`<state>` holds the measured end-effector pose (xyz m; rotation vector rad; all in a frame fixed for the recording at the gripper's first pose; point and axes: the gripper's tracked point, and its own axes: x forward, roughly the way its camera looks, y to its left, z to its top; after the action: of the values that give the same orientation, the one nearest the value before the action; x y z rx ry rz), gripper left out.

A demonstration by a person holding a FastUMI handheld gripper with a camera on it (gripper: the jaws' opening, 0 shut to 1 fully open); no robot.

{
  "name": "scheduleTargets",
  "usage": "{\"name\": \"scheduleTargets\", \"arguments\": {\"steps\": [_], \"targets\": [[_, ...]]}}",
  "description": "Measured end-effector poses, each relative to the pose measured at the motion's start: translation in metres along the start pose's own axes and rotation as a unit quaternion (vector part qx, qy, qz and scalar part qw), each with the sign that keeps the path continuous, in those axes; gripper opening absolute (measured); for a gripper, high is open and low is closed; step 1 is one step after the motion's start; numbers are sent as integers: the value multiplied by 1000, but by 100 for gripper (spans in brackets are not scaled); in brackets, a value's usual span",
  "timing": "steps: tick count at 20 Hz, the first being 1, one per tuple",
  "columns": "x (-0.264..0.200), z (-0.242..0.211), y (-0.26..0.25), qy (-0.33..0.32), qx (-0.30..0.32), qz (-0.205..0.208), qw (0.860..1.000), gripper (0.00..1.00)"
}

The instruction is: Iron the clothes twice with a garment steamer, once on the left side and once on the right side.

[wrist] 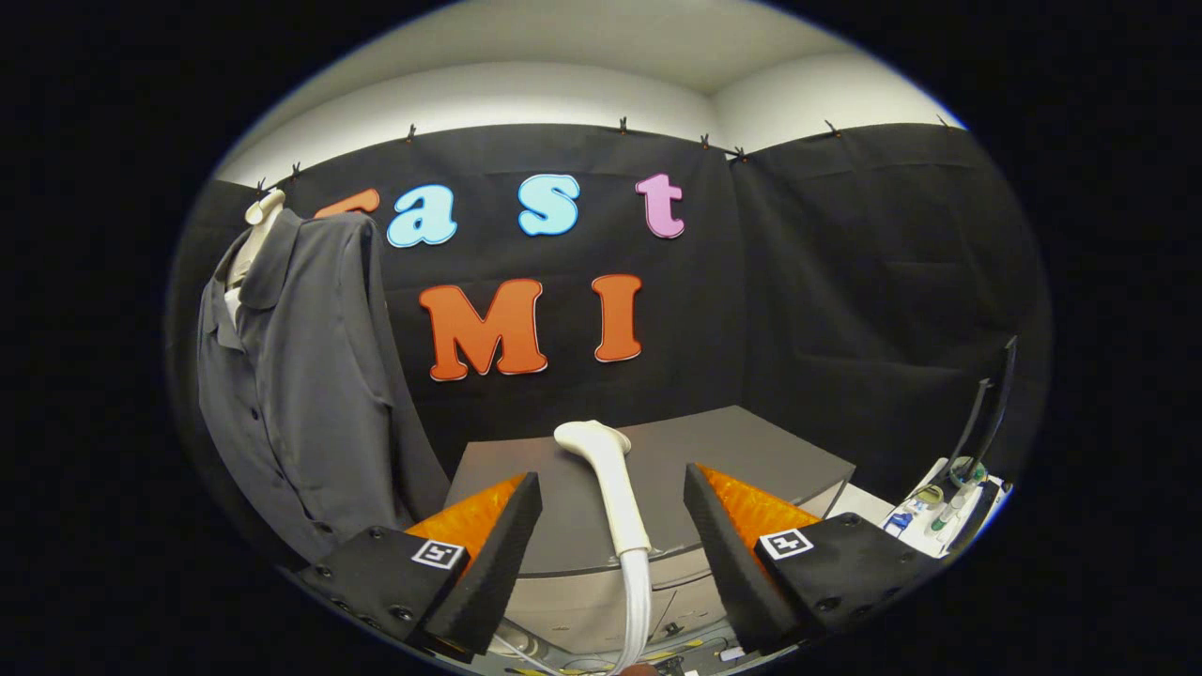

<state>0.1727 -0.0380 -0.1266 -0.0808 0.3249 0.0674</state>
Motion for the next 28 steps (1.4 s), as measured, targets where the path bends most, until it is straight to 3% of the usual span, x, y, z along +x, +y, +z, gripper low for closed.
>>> {"name": "scheduleTargets", "arguments": {"steps": [8, 14, 22, 25, 28], "targets": [[123, -42, -9, 96, 8, 39, 995, 99], [163, -69, -4, 151, 5, 62, 987, 95], [175, -91, -2, 198, 11, 80, 977, 68], [180, -101, -2, 214, 8, 80, 974, 67], [181, -106, 0, 226, 12, 85, 970, 52]]}}
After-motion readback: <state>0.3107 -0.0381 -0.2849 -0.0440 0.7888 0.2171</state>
